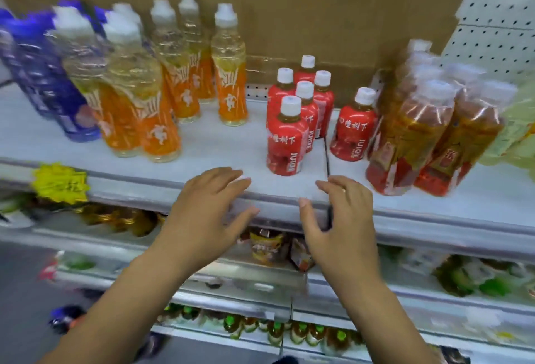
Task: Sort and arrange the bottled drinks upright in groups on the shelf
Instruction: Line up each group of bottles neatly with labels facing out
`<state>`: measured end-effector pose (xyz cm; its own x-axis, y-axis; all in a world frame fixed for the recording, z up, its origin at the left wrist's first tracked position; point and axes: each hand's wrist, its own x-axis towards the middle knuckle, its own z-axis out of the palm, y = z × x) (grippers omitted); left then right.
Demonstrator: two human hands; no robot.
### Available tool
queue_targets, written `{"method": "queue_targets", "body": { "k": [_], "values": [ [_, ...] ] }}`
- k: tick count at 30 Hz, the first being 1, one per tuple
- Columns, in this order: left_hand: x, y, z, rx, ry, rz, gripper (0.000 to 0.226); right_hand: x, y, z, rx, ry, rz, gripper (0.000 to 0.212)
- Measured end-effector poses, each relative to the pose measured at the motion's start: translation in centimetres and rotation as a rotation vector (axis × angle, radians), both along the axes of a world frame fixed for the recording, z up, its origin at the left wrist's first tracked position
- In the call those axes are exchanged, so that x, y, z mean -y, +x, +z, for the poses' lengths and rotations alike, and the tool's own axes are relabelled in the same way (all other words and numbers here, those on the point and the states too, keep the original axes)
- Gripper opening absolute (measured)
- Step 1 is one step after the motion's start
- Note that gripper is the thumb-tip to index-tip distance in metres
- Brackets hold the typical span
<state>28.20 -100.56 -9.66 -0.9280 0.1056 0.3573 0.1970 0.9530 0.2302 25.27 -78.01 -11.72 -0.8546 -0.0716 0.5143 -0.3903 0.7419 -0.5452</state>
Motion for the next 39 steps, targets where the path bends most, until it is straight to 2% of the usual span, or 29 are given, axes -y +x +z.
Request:
{"method": "queue_targets", "body": {
  "k": [15, 22, 28, 32, 36, 39],
  "values": [
    [26.6, 7.2, 1.6, -0.178, 0.133, 0.503, 0.057, 27.2, 1.9, 1.4, 0.026, -0.040, 0.516, 0.044],
    [34.6, 4.3, 4.4, -0.233, 0.182, 0.570, 0.052, 36.6, -1.7, 6.1, -0.054, -0.046, 0.642, 0.045],
    [39.9, -0.9, 9.2, -0.312, 0.270, 0.504, 0.048, 44.0, -5.8, 12.1, -0.258, -0.069, 0.572, 0.042],
    [43.5, -4.6, 11.9, -0.370, 0.402, 0.423, 0.044, 46.7, -7.7, 14.2, -0.394, -0.065, 0.469, 0.037],
    [45.8, -9.4, 14.5, -0.300, 0.508, 0.249, 0.042, 48.3, -8.8, 15.8, -0.357, 0.036, 0.308, 0.034],
    [47.1, -12.9, 15.5, -0.183, 0.526, 0.127, 0.041, 49.5, -9.6, 17.4, -0.250, 0.236, 0.175, 0.031]
  ]
}}
